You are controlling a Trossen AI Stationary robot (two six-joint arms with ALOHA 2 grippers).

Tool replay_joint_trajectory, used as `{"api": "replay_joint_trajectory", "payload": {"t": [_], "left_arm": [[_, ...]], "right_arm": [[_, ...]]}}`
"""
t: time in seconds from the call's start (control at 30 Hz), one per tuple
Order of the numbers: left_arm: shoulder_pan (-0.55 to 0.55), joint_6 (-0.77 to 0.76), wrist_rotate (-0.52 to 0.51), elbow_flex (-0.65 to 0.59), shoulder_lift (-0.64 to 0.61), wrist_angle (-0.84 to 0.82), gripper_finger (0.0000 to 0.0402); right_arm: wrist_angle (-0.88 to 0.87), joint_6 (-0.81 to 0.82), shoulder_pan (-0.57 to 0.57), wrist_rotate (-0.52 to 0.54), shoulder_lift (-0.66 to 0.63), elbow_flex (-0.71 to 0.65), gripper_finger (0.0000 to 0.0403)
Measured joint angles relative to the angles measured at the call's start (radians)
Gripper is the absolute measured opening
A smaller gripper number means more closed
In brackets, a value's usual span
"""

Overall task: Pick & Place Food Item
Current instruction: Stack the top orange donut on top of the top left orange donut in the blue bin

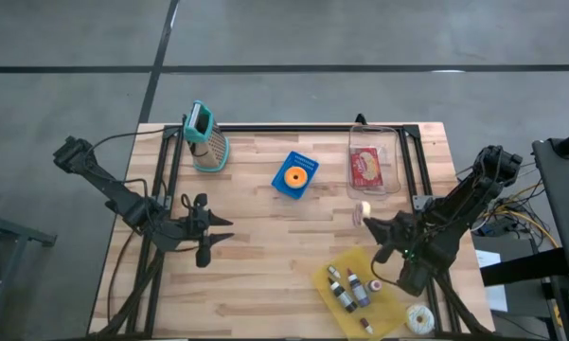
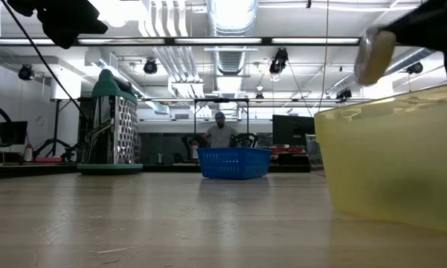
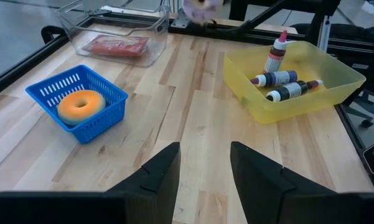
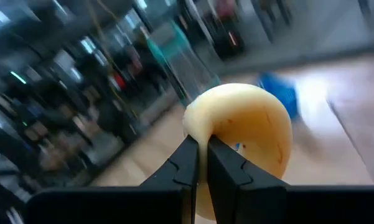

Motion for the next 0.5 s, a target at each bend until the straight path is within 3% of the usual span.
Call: {"api": "replay_joint_trajectory", "payload": {"t": [0.07,0.5], "left_arm": [[0.0,0.0,0.0,0.0,0.0,0.0,0.0149],[0.0,0.011,-0.002,0.0,0.0,0.0,0.0149]], "right_arm": [[0.017,-0.024,-0.003,0.046,-0.002,0.0,0.0019],[0.046,-0.163,-0.024,0.035,-0.006,0.067,0.0019]]}}
